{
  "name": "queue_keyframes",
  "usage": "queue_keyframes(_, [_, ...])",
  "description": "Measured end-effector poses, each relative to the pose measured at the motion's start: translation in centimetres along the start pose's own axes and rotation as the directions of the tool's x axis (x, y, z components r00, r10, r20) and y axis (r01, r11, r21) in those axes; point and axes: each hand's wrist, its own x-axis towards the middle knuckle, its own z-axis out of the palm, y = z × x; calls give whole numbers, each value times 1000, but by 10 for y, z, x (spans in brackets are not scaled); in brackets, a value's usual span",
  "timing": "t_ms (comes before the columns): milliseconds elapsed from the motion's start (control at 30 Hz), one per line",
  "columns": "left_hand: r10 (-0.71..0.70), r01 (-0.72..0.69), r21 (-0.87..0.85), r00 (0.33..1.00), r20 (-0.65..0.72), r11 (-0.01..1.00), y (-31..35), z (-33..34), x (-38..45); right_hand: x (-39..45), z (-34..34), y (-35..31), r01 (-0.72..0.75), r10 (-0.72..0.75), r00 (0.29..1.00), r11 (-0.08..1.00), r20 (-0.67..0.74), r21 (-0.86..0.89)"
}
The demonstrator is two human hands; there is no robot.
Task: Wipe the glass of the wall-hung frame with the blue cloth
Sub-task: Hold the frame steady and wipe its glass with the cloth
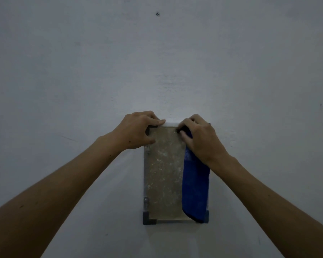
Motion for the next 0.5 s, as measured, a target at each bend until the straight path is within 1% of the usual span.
queue_keyframes(33, [4,-4,-5,1000,-4,1000,0,0,-1,0,2,-2,-4,4,1000,1000,-10,-3])
queue_keyframes(67, [9,-9,-11,1000,-8,1000,-1,0,-1,-2,4,-5,17,-17,1000,1000,15,-11])
queue_keyframes(133, [18,-18,-25,1000,-19,1000,-1,1,-2,-7,7,-9,82,-79,991,996,112,-23])
queue_keyframes(167, [20,-20,-29,999,-27,999,-1,1,-3,-6,6,-9,93,-89,987,995,130,-20])
queue_keyframes(200, [20,-21,-31,999,-32,999,0,2,-3,-2,4,-7,71,-68,992,997,107,-17])
queue_keyframes(267, [21,-22,-33,999,-42,999,1,3,-4,5,0,-5,3,-3,1000,1000,-8,3])
queue_keyframes(300, [22,-24,-36,998,-51,999,1,4,-4,6,1,-6,-8,8,1000,1000,-24,3])
queue_keyframes(333, [25,-27,-41,998,-59,999,2,5,-5,4,3,-9,10,-10,1000,1000,0,-8])
queue_keyframes(400, [23,-28,-56,997,-75,998,3,5,-7,-2,7,-14,80,-76,991,996,109,-35])
queue_keyframes(433, [21,-26,-64,997,-79,998,3,5,-8,-2,8,-15,95,-90,986,995,138,-34])
queue_keyframes(467, [17,-23,-71,997,-76,997,3,5,-9,1,6,-13,74,-70,990,997,123,-30])
queue_keyframes(500, [16,-22,-78,997,-70,997,3,5,-9,4,4,-11,31,-30,997,999,65,-10])
